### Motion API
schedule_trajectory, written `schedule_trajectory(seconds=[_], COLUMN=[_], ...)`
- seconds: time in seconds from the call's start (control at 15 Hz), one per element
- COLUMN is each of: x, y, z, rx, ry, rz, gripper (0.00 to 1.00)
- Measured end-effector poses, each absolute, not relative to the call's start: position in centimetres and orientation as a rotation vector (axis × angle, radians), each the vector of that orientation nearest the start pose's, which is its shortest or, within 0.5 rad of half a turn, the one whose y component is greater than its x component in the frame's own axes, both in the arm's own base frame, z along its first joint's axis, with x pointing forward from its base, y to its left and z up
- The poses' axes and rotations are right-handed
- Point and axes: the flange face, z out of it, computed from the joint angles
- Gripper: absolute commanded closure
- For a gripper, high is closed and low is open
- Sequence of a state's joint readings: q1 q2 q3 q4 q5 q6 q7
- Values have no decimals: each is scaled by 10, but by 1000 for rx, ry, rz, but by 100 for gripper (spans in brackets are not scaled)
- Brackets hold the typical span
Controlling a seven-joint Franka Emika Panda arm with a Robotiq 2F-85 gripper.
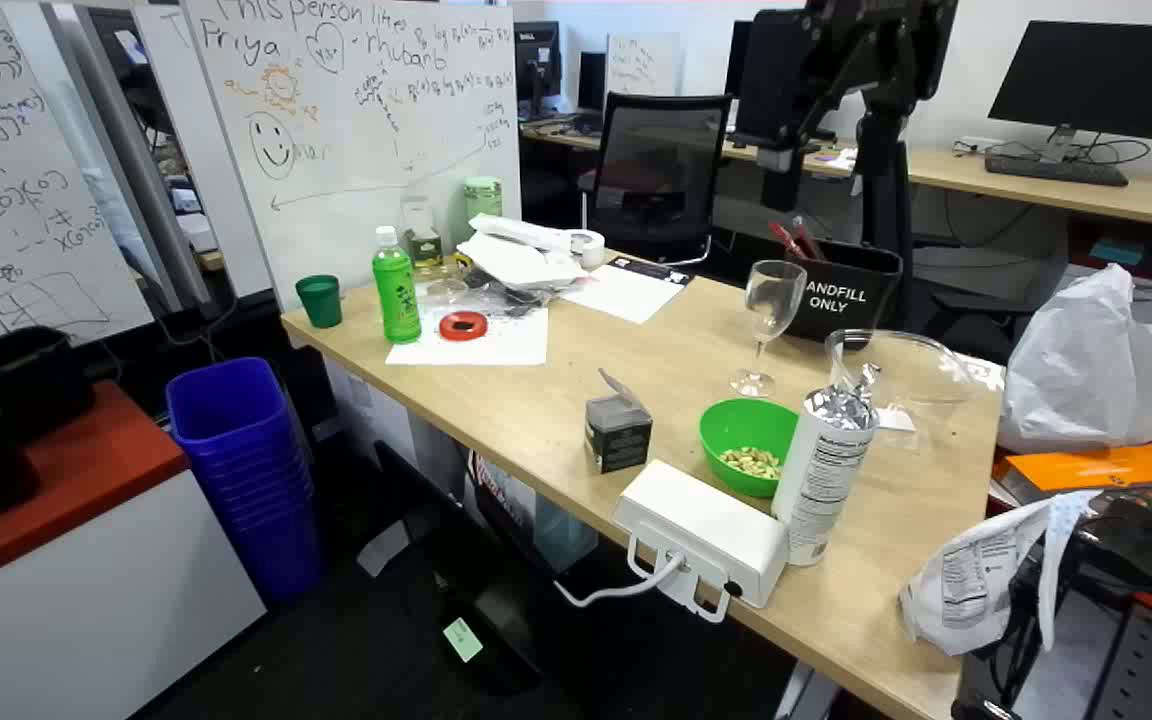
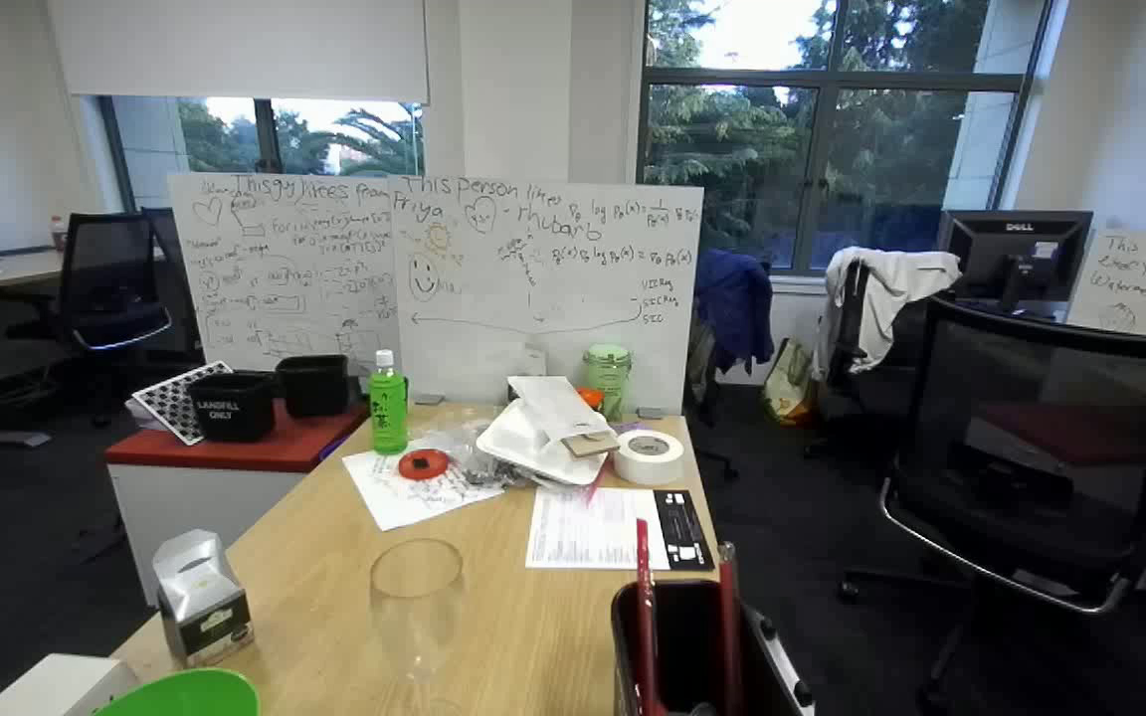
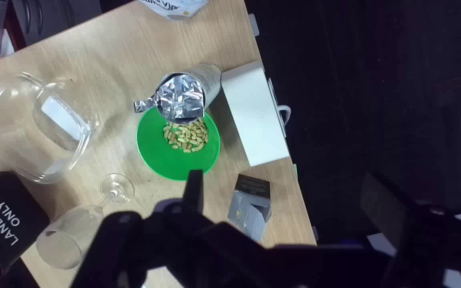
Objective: Move the green bowl slightly to the right
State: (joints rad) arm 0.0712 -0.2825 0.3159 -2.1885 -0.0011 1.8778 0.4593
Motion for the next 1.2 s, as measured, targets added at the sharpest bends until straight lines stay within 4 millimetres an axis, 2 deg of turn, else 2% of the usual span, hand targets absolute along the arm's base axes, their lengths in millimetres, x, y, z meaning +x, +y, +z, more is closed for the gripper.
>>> schedule_trajectory(seconds=[0.27, 0.4, 0.6, 0.87, 1.0, 1.2], x=[431, 438, 456, 475, 475, 465], y=[182, 170, 137, 88, 65, 35], z=[495, 490, 472, 435, 417, 393], rx=[-3231, -3215, -3153, -3040, -2977, -2869], ry=[172, 321, 614, 1004, 1198, 1483], rz=[5, 15, 34, 56, 85, 156], gripper=[0, 0, 0, 0, 0, 0])
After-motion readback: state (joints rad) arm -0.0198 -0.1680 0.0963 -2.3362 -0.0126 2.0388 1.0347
